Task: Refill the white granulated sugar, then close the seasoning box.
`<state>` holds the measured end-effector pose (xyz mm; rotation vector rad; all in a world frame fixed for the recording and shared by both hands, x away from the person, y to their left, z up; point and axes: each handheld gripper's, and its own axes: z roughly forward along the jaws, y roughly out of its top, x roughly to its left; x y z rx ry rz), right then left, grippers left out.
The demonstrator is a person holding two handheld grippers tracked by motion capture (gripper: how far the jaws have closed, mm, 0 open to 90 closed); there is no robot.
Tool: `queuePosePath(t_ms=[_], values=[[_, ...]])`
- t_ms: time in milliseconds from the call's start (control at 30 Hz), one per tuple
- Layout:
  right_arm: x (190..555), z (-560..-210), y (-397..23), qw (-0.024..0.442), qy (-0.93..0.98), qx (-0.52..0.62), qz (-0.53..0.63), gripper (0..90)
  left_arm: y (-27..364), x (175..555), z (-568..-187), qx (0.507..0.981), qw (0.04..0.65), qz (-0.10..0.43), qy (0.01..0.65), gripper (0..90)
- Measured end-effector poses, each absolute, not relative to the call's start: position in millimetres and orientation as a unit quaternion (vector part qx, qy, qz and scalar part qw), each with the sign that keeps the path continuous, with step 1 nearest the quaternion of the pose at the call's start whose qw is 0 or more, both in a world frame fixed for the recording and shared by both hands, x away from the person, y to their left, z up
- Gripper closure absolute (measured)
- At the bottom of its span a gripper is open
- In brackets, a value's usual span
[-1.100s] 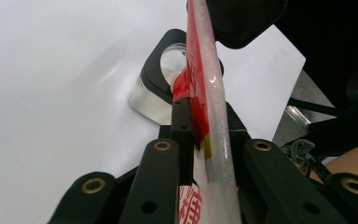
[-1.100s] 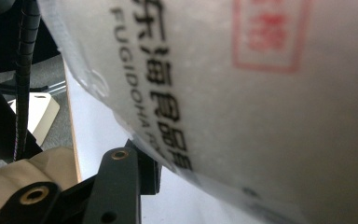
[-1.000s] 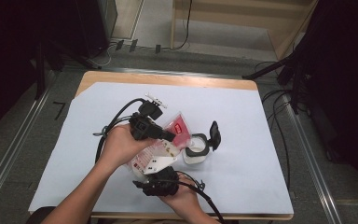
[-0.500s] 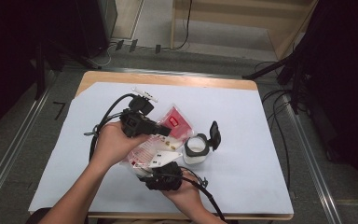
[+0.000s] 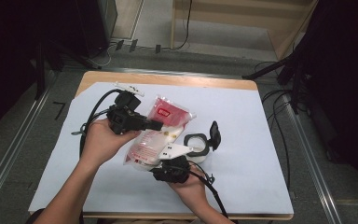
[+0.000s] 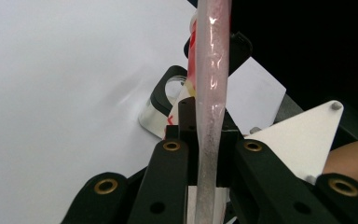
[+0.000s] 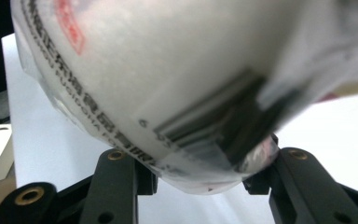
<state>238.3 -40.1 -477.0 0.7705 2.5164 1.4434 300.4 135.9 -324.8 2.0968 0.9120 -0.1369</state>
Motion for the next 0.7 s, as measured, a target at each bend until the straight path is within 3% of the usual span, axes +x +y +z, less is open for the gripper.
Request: queuePosePath(t_ms=[333,467,700], values=[[253,-479,-53,0.036,0.813,0.335,0.474,56.6,150,296,-320,0.843,0.404,-0.042,0.352,88.6],[253,-478,-52,0.052,0.828,0.321,0.457,56.2,153,297,-323,0.845,0.405,-0.035,0.348,90.0],[254,-478,-47,0.025,0.84,0.296,0.454,53.1,159,299,-322,0.836,0.417,-0.028,0.356,90.0]])
